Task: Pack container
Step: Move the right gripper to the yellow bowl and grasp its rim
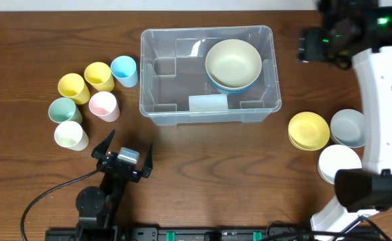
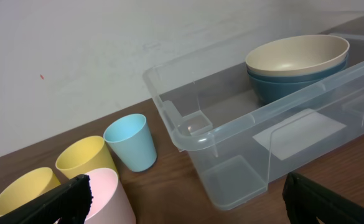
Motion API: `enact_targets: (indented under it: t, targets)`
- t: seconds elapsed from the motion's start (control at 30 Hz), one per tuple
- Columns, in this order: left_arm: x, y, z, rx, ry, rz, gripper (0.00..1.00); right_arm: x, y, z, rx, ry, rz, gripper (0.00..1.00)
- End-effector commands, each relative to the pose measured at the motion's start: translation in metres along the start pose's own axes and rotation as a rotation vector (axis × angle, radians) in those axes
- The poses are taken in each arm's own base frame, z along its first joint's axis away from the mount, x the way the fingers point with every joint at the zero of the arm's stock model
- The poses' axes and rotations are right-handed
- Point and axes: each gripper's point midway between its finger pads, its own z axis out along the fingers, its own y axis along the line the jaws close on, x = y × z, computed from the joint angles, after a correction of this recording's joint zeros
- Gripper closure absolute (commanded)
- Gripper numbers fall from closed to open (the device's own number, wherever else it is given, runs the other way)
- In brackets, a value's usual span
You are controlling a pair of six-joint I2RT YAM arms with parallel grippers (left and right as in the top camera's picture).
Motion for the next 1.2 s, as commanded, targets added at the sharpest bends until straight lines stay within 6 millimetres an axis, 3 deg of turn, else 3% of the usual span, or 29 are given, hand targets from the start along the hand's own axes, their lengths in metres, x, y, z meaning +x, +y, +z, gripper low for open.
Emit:
enact_targets:
  t: [0.0, 0.1, 0.23, 0.4, 0.5, 0.7, 0.87, 1.0, 1.17]
  targets:
    - [0.016, -0.004, 0.001, 0.016, 0.042, -0.019, 0.02, 0.019, -0.025, 0.032, 0.001, 0.106, 0.157, 0.23]
    - [0.016, -0.004, 0.001, 0.016, 0.042, -0.02, 0.02, 0.035, -0.045, 0.061, 0.026, 0.164, 0.221, 0.23]
    - [0.016, -0.004, 0.001, 0.016, 0.042, -0.02, 0.02, 0.057, -0.054, 0.098, 0.02, 0.217, 0.267, 0.23]
    - [0.016, -0.004, 0.001, 0.016, 0.042, -0.019, 0.02, 0.08, -0.052, 0.135, 0.002, 0.252, 0.305, 0.21]
    - [0.016, -0.004, 0.001, 0.016, 0.042, -0.02, 0.02, 0.091, -0.045, 0.151, -0.037, 0.261, 0.243, 0.23]
    - [0.016, -0.004, 0.001, 0.016, 0.042, -0.02, 0.02, 0.12, -0.044, 0.172, -0.046, 0.307, 0.146, 0.24]
    - [0.016, -0.004, 0.001, 0.016, 0.042, -0.019, 0.02, 0.134, -0.046, 0.188, -0.04, 0.31, 0.183, 0.24]
    - [0.016, -0.004, 0.001, 0.016, 0.042, -0.02, 0.02, 0.135, -0.046, 0.191, -0.02, 0.306, 0.313, 0.27]
    - [0.016, -0.004, 0.001, 0.016, 0.042, -0.02, 0.02, 0.118, -0.05, 0.194, 0.002, 0.239, 0.428, 0.27]
